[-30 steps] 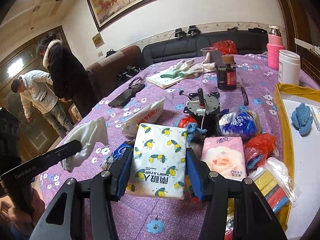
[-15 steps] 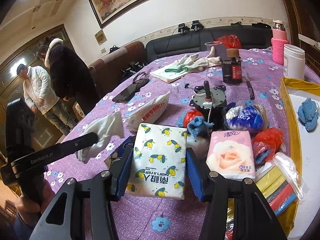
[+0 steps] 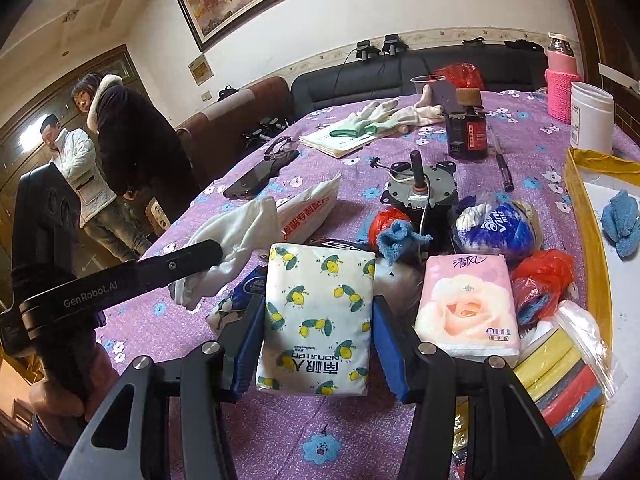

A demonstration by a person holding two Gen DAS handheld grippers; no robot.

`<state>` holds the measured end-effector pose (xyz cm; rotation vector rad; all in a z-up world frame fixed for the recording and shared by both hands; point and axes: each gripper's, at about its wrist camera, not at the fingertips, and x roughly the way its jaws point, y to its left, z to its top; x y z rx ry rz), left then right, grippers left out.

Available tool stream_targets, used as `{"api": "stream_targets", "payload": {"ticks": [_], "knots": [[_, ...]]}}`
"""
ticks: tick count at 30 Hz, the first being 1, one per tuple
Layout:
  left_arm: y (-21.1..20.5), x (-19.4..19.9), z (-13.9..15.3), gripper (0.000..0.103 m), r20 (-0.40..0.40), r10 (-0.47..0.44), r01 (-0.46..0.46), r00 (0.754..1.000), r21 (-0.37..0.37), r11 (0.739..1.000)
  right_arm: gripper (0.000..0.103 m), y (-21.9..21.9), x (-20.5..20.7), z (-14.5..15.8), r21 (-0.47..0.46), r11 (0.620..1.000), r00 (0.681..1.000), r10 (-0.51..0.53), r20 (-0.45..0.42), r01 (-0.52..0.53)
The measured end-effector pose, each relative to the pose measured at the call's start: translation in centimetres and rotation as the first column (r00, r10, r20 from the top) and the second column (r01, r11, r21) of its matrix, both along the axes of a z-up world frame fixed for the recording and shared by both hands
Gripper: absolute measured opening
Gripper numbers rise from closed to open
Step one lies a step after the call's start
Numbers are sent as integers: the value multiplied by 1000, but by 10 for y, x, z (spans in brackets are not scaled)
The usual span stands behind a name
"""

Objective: Organize soft objects
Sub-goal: 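Lift the white cloth with the left gripper while the right lifts the lemon-print pack, then carry the white cloth and lemon-print pack toward the yellow-rimmed tray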

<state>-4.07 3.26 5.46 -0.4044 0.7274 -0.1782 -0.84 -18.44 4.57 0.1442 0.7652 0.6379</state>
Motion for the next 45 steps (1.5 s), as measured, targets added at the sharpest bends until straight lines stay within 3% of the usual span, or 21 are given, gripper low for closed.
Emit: {"api": "stream_targets", "payload": {"ticks": [8,15,23,33,40,45], "knots": [[-10,-19,20,17,37,-13,13,999,4,1000,57,-10,2,5,18,999,999,-42,8,42],[-29,-34,39,17,76,-57,55,995,23,998,56,-29,-21,30,51,997,997,-62,51,59],[-53,-39,48,17,82,-105,102,991,40,994,56,-69,-48,54,102,988,988,-127,93,117],[-99,-36,55,17,65,-192,188,979,71,980,56,-123,-52,59,159,965,971,-222,85,207],[-155,-17,55,17,33,-302,299,953,78,951,56,-184,-56,65,198,926,936,-341,85,320],[-203,1,49,17,2,-387,387,922,56,920,56,-229,-60,65,170,885,889,-450,78,433]]}}
